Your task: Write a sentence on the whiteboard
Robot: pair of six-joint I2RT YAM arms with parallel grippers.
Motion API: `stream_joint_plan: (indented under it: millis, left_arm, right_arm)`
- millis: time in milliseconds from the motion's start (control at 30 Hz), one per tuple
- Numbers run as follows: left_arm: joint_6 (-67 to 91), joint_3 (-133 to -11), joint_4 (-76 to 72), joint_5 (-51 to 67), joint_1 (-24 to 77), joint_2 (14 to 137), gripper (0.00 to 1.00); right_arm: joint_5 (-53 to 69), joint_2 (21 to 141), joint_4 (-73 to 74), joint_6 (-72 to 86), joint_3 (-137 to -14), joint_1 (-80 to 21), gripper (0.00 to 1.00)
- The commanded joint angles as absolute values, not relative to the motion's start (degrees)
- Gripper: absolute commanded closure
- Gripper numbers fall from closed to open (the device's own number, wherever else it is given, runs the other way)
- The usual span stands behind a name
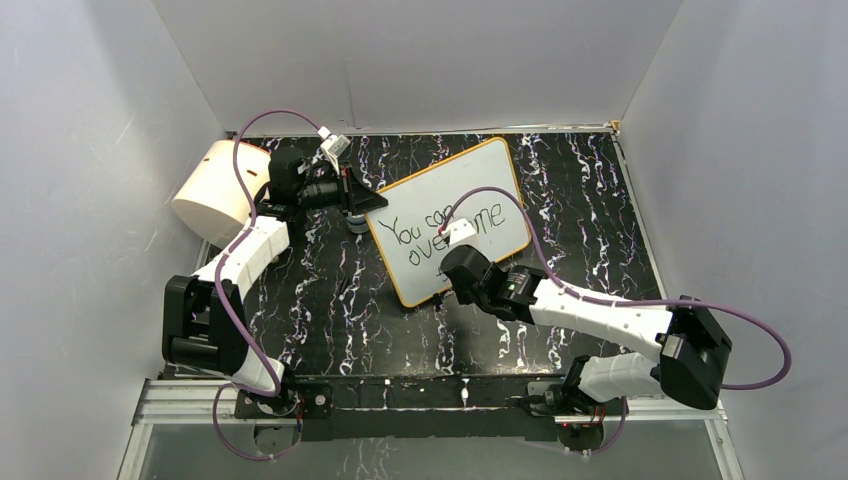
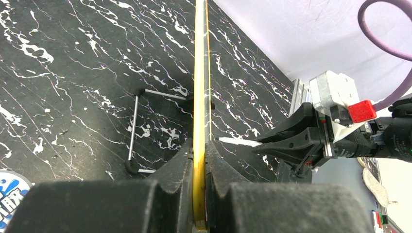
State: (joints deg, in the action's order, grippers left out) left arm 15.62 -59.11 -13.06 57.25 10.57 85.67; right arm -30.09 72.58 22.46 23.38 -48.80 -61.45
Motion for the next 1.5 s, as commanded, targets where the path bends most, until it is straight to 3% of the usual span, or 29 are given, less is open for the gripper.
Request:
stream_joint_plan:
  millis: [0, 567, 1467]
  left_arm:
    - [11.7, -57.2, -5.5, 56.6, 13.1, 87.4, 1.00]
    - [11.7, -57.2, -5.5, 56.6, 13.1, 87.4, 1.00]
    - [11.8, -57.4, -5.5, 57.0, 13.1, 87.4, 1.00]
  right_arm:
    - [-31.7, 72.7, 19.8, 21.8, -52.5, -60.7, 1.00]
    - [-28.9, 75.6, 17.3, 19.8, -53.2, -58.0, 1.00]
    - [-22.5, 77.7, 26.1, 25.2, -48.8, -58.0, 1.00]
